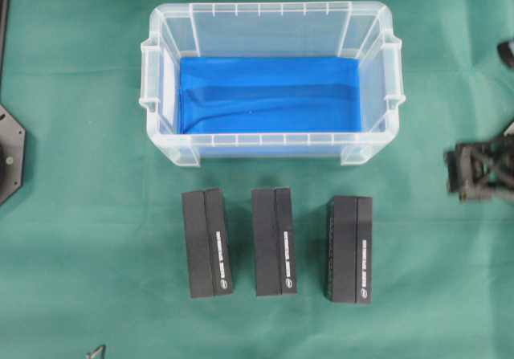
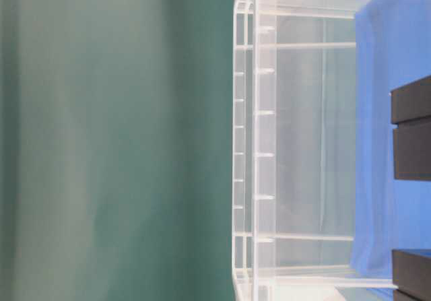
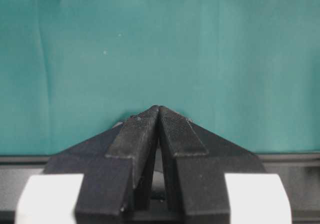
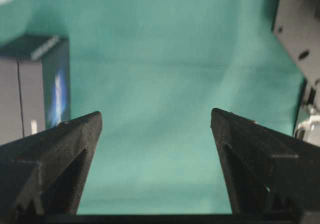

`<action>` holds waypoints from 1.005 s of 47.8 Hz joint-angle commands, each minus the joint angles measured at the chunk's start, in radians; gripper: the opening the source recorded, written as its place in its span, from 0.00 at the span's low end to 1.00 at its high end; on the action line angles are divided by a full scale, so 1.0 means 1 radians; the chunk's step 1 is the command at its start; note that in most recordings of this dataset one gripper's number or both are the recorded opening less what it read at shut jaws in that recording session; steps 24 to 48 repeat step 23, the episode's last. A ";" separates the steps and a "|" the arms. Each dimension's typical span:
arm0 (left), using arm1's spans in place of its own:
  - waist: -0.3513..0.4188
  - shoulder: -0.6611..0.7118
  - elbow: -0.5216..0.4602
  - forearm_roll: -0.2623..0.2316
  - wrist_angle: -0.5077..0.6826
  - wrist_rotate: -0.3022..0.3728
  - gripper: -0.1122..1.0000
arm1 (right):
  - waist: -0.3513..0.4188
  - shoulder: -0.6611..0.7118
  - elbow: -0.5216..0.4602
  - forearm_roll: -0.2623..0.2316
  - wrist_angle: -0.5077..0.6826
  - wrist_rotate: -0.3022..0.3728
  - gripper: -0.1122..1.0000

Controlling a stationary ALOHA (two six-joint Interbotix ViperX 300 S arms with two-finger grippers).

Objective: Take the box out of the case with the right arm.
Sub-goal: 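Open the right gripper and withdraw it to the right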

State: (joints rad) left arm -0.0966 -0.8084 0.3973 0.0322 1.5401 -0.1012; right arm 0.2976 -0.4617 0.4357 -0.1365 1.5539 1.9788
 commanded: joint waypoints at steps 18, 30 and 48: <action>0.000 0.005 -0.011 0.003 -0.003 0.000 0.10 | -0.314 -0.052 0.026 -0.006 -0.012 -0.324 0.86; 0.000 0.005 -0.011 0.003 -0.003 0.000 0.10 | -0.382 -0.052 0.026 -0.005 -0.025 -0.394 0.86; 0.000 0.005 -0.011 0.003 -0.003 0.000 0.10 | -0.382 -0.052 0.026 -0.005 -0.025 -0.394 0.86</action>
